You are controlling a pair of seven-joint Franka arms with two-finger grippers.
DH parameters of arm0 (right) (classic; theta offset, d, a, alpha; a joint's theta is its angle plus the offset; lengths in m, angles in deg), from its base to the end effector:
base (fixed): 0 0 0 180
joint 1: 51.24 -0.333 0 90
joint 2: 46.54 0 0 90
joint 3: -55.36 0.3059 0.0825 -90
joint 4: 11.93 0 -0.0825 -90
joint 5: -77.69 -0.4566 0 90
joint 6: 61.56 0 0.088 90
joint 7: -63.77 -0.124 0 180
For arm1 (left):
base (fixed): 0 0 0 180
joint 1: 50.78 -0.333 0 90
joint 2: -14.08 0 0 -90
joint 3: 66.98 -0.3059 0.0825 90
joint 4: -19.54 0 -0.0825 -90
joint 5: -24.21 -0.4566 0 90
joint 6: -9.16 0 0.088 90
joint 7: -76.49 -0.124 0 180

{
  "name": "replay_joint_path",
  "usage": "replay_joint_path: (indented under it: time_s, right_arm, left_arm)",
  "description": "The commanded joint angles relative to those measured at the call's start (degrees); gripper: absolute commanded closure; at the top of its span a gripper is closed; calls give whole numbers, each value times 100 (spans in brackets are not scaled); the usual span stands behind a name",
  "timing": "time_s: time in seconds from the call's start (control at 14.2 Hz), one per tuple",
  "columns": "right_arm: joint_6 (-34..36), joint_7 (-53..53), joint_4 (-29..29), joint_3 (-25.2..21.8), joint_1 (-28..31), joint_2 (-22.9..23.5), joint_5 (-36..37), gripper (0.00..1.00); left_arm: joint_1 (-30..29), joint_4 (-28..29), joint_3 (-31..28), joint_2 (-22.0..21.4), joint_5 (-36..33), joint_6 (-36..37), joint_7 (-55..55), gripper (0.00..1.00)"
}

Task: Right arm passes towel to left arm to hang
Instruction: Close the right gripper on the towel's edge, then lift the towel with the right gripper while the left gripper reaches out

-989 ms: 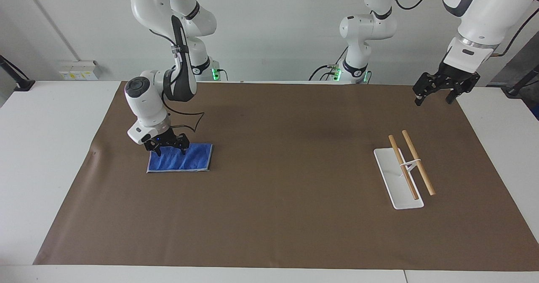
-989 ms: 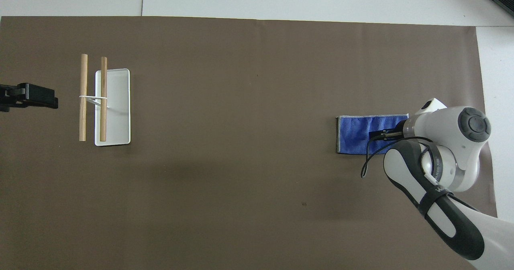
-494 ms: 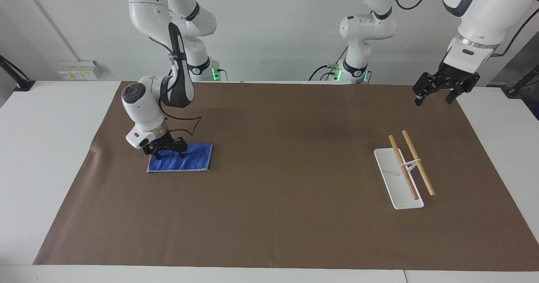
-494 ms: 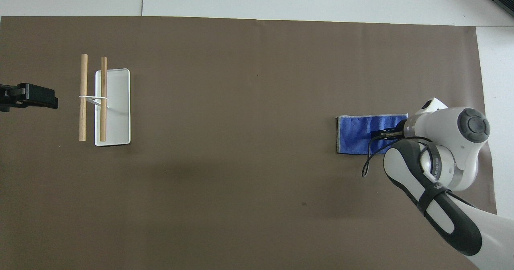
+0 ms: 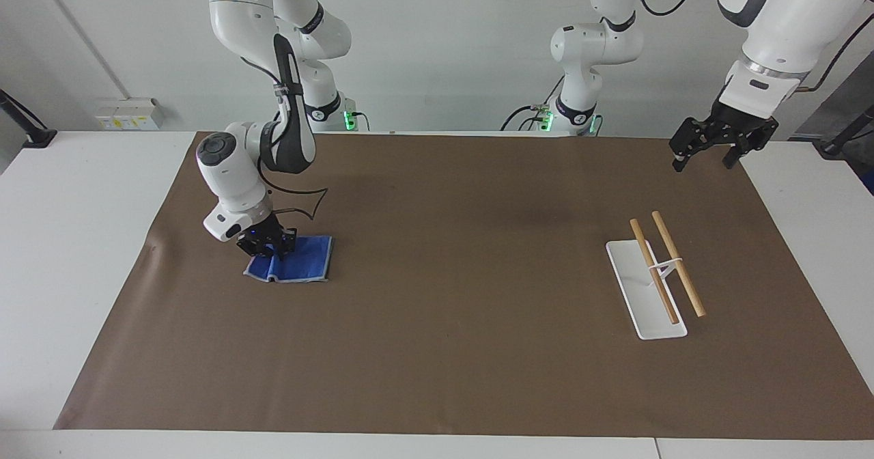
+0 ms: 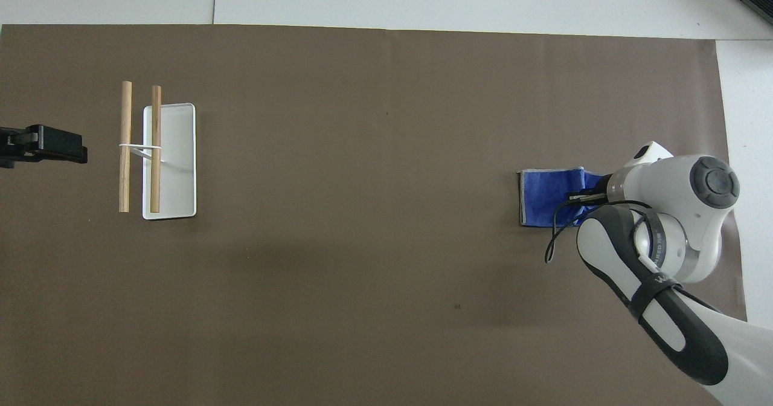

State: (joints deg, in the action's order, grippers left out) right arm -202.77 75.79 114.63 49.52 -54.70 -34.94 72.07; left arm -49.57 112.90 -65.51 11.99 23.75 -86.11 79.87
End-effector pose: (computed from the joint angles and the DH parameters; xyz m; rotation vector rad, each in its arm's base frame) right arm 0.6025 -0.0254 0.2124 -3.1007 -0.1491 -0.0930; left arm 0.6254 -0.0286 0.5965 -3.1344 -0.0184 -0.1100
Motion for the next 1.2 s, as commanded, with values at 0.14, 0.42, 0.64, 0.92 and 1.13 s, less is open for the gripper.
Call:
replay_joint_path:
  time_s: [0.14, 0.42, 0.64, 0.92, 1.13]
  right_arm:
    - [1042, -85, -790, 49, -6, -148, -115, 100]
    - [1261, -59, -852, 215, -23, -394, -954, 100]
    - [1682, -50, -1220, 347, -23, -430, -2115, 100]
    - [1772, -138, -1406, 462, -32, -430, -3890, 100]
    - [1719, -558, -1397, 505, -208, -447, -4972, 100]
  left_arm:
    - [-7, 77, -15, -90, 46, 61, 48, 0]
    - [-7, 77, -15, -90, 46, 53, 48, 0]
    - [-7, 77, -15, -90, 46, 53, 48, 0]
    - [-7, 77, -15, -90, 46, 53, 48, 0]
    - [-7, 77, -15, -90, 46, 53, 39, 0]
